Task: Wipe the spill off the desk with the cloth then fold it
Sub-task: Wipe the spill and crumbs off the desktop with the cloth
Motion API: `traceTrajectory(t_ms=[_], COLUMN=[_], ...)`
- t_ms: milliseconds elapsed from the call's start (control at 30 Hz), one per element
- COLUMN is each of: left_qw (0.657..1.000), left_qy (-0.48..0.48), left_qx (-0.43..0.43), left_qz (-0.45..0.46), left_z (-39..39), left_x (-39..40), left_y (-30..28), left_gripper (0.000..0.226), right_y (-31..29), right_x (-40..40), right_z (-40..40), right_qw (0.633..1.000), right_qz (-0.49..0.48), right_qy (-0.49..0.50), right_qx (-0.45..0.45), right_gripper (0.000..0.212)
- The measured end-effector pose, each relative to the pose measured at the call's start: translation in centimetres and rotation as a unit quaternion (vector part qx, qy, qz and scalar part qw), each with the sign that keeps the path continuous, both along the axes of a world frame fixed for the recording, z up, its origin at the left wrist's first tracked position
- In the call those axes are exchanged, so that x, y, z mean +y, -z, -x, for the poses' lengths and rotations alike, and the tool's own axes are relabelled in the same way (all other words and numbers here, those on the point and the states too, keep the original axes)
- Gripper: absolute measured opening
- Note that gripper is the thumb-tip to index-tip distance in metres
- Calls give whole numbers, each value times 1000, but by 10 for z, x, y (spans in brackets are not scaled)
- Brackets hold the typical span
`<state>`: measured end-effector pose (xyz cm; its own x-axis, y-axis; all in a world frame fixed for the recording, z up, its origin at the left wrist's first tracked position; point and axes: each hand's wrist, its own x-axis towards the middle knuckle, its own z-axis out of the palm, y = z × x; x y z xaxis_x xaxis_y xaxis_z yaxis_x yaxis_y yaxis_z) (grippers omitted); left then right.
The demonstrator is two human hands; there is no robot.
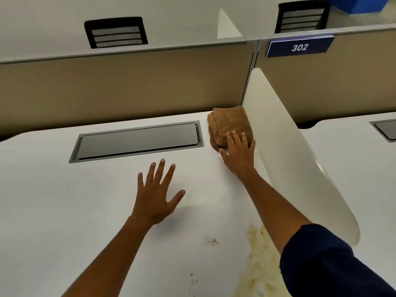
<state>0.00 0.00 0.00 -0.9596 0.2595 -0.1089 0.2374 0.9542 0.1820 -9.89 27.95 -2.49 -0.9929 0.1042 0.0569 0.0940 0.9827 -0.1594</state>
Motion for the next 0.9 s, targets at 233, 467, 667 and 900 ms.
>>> traceTrajectory(t_ms=[233, 467, 667, 900], left_qw=[1000, 999, 998, 996], left_qy=[-22, -45, -27, 12], left_qx=[10, 2, 9, 21], left_qz=[3, -22, -57, -90], left_z=[-6, -13, -16, -27], left_x=[-5, -14, -8, -2], left_y=[10, -2, -28, -67], left_gripper=[90, 92, 94, 76], right_y=[7, -19, -69, -129], right_x=[0, 8, 13, -3], right_z=[15, 11, -14, -62], right_qw=[1000, 978, 928, 896], right_qz=[-16, 185, 365, 429], right_qy=[9, 59, 16, -53], right_qx=[-5, 81, 74, 98], right_gripper=[47, 35, 30, 15])
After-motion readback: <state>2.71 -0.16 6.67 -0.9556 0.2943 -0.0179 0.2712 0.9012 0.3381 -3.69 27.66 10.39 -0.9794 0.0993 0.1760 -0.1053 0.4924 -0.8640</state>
